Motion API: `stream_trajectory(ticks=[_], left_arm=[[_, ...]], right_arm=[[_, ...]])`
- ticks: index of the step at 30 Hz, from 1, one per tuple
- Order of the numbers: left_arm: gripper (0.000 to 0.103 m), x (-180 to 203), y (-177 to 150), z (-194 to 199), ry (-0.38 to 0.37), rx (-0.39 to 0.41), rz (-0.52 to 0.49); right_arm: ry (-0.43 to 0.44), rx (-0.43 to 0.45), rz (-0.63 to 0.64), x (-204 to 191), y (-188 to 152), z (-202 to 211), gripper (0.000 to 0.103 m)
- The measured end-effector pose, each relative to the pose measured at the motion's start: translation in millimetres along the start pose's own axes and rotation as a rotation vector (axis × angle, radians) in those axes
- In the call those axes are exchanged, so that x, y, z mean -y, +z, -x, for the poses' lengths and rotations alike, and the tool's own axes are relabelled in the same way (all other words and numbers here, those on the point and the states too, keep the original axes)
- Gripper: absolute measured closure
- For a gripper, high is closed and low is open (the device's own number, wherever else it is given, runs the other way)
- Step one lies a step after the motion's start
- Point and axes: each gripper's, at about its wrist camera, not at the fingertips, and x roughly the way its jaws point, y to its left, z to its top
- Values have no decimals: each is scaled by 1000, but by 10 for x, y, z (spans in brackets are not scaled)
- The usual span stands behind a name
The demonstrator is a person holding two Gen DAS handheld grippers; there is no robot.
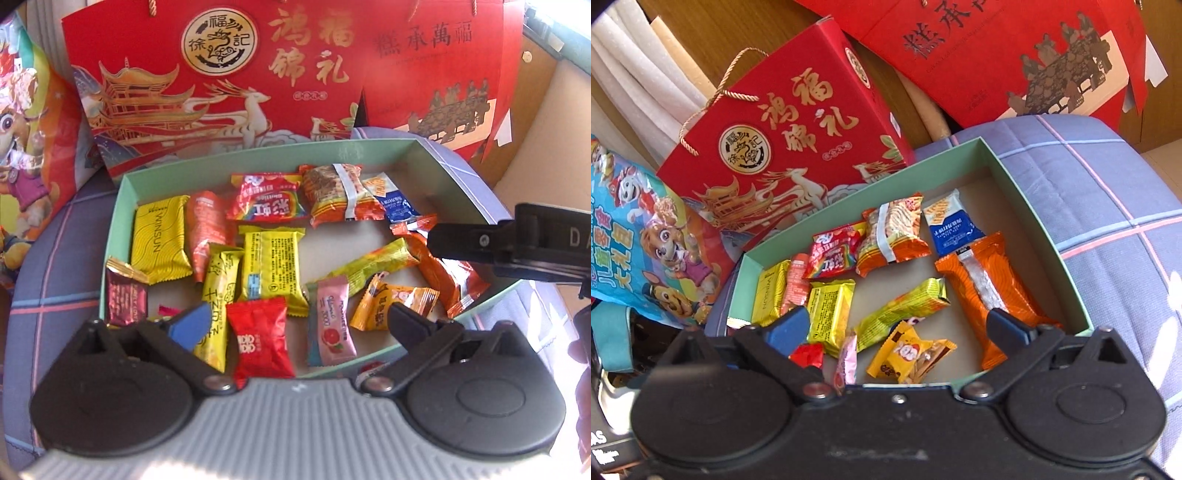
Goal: Organize snacks
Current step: 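Lower both snacks into the green tray and open both grippers, then grasp the clear bag of white cake with the left gripper while the right grasps the red foil packet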
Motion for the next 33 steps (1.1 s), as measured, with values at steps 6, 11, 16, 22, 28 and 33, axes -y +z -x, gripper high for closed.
stream_trajectory(ticks=[6,11,16,22,28,33], left_arm=[[0,25,-86,215,-5,12,6],[0,65,-241,395,-10,20,3],[0,117,-498,449,-25,-2,0],[0,213,-798,376,-53,-61,2],[0,306,-997,334,-60,-93,-15],[0,317,-1102,312,-61,-112,-13]], right_arm=[[-3,2,2,-8,-104,214,0],[-9,1,8,37,-228,416,0],[-54,-19,36,184,-434,616,0],[-104,-55,-15,478,-719,757,0],[-130,-110,-57,649,-1052,810,0],[-167,-151,-98,737,-1330,807,0]])
